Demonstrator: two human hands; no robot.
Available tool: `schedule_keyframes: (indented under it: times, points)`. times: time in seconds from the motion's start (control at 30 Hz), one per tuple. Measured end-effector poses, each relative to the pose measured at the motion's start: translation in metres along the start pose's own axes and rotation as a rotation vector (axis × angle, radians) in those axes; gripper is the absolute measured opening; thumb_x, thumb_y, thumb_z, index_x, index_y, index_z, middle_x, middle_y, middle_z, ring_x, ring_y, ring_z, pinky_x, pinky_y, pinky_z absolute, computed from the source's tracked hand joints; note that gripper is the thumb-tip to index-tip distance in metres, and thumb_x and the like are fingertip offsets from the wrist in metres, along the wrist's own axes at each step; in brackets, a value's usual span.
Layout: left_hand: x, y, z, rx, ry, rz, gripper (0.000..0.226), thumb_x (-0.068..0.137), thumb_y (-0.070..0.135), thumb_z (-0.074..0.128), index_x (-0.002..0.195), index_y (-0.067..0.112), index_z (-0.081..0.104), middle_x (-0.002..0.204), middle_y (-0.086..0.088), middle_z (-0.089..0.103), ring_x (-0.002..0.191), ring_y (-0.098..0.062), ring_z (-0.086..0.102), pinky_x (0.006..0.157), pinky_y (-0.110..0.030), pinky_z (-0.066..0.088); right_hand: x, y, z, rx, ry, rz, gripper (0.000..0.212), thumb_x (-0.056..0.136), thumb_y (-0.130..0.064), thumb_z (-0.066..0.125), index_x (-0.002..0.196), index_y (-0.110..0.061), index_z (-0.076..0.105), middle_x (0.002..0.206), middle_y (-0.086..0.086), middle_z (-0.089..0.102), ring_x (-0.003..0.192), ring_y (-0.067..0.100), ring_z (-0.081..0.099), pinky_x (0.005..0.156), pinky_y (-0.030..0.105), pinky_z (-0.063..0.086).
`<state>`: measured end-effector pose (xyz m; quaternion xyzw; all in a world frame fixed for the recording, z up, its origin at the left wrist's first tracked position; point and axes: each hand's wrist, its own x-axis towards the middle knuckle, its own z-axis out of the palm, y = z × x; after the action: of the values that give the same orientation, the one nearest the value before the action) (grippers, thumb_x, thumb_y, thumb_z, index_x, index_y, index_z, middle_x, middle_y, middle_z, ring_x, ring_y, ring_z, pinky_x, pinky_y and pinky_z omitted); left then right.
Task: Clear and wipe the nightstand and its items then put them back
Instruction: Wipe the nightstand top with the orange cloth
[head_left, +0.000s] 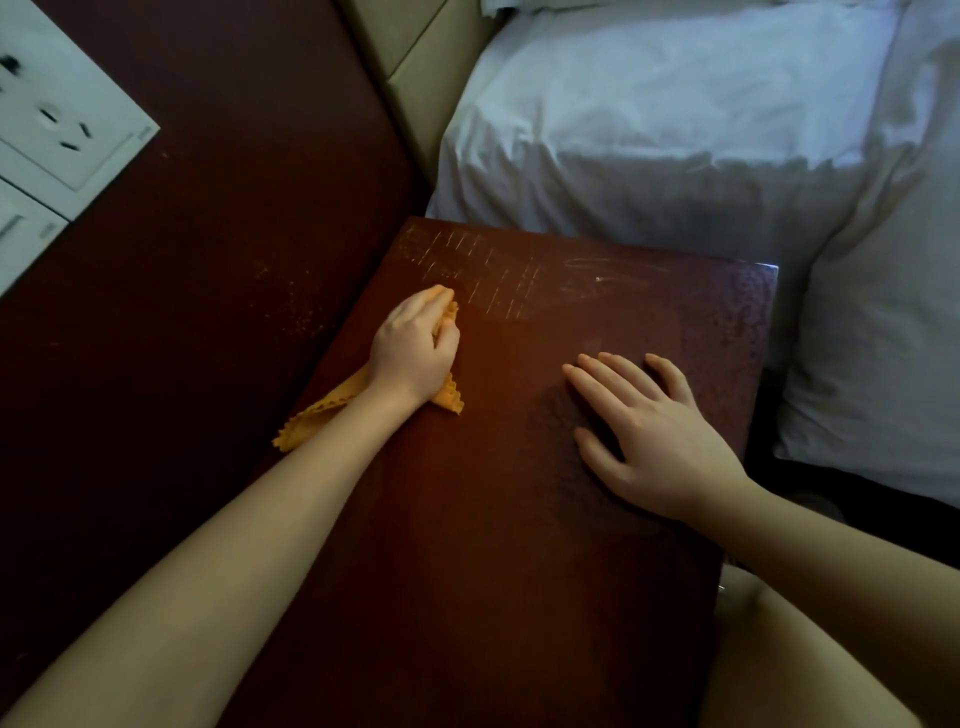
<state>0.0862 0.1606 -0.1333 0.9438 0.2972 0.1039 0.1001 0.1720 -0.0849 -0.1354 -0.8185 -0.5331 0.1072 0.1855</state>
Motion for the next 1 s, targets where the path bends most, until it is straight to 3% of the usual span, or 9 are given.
schedule_keyframes:
  times: [0.17, 0.37, 0.67, 0.83, 1.0]
  points:
    - [0.012, -0.006, -0.002, -0.02, -0.052, 0.07, 0.042, 0.095, 0.022, 0.039, 0.136, 0.018, 0.045, 0.142, -0.002, 0.043, 0.131, -0.018, 0.038, 0.105, -0.033, 0.029, 0.0, 0.0, 0.001, 0.012, 0.012, 0.003, 0.061, 0.089, -0.044, 0.031, 0.145, -0.022, 0.029, 0.149, -0.001, 0.034, 0.14, 0.018, 0.024, 0.113, 0.04, 0.002]
    - [0.017, -0.007, 0.0, 0.032, 0.034, -0.134, 0.043, 0.096, 0.026, 0.037, 0.137, 0.017, 0.043, 0.145, -0.003, 0.04, 0.132, -0.02, 0.037, 0.106, -0.035, 0.03, 0.0, 0.001, 0.001, -0.001, 0.015, 0.004, 0.065, 0.086, -0.049, 0.02, 0.144, -0.021, 0.031, 0.148, -0.001, 0.036, 0.139, 0.018, 0.026, 0.113, 0.041, 0.006]
    - [-0.002, 0.002, 0.002, 0.023, 0.018, 0.037, 0.044, 0.093, 0.022, 0.041, 0.138, 0.019, 0.042, 0.142, -0.002, 0.043, 0.133, -0.016, 0.036, 0.109, -0.034, 0.026, 0.001, 0.0, 0.0, 0.003, -0.001, 0.009, 0.065, 0.087, -0.049, 0.019, 0.146, -0.024, 0.027, 0.15, -0.002, 0.031, 0.141, 0.016, 0.021, 0.114, 0.04, 0.001]
    - [-0.01, 0.004, 0.002, 0.024, 0.15, -0.013, 0.039, 0.091, 0.024, 0.043, 0.125, 0.013, 0.057, 0.13, -0.005, 0.055, 0.123, -0.02, 0.045, 0.101, -0.033, 0.034, 0.0, -0.001, -0.001, 0.005, -0.009, 0.013, 0.062, 0.088, -0.046, 0.027, 0.146, -0.024, 0.026, 0.151, -0.003, 0.03, 0.141, 0.015, 0.02, 0.114, 0.039, 0.0]
    - [0.004, 0.001, 0.005, 0.011, 0.118, -0.097, 0.042, 0.093, 0.024, 0.04, 0.132, 0.012, 0.05, 0.137, -0.006, 0.049, 0.129, -0.02, 0.042, 0.106, -0.034, 0.033, 0.0, 0.0, -0.001, 0.008, -0.008, 0.009, 0.062, 0.088, -0.046, 0.026, 0.146, -0.024, 0.026, 0.151, -0.003, 0.03, 0.141, 0.016, 0.02, 0.114, 0.039, 0.0]
